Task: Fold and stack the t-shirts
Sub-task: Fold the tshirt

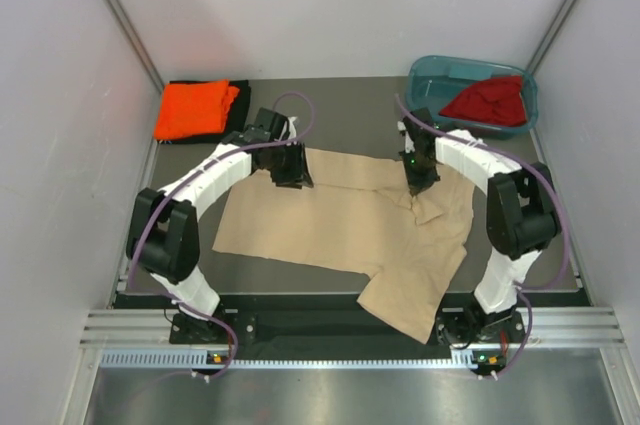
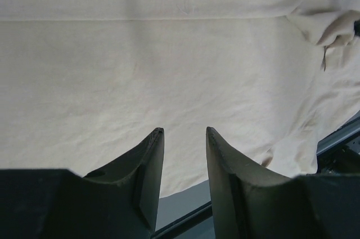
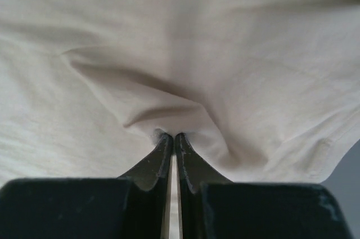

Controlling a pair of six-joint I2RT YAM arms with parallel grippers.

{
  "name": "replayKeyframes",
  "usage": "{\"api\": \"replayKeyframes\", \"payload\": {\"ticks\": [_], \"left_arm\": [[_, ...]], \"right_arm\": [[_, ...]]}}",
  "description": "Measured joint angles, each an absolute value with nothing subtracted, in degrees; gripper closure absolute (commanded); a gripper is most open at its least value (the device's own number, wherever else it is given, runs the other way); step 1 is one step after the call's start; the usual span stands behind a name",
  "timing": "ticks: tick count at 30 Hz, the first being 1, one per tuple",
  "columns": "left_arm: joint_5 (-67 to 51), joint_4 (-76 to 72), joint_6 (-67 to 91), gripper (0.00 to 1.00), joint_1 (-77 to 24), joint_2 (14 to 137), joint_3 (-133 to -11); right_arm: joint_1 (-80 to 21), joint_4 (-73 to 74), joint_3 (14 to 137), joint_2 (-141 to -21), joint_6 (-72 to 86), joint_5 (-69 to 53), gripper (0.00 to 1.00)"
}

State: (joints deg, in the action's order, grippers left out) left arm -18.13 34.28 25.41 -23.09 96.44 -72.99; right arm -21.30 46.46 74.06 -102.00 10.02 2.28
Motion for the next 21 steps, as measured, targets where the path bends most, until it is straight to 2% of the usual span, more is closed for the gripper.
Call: {"api": "replayKeyframes", "payload": {"ticks": [7,15,21], "left_arm": [[-18.2,34.8,25.4,0.59,-21.9,94.0,-70.8],[-18.1,35.2,25.4,0.59,-21.5,93.1,-70.0],[-18.2,35.2,25.4,0.59,-21.5,92.7,-70.0]], "right_arm": [[-14.0,47.1,82.6,-111.4,7.1,-1.6,0.95],[-12.2,49.4,92.8,-118.3,7.0,-3.8,0.92],[-11.6,50.2,95.7,-119.0,7.2,-3.7,0.68]]}}
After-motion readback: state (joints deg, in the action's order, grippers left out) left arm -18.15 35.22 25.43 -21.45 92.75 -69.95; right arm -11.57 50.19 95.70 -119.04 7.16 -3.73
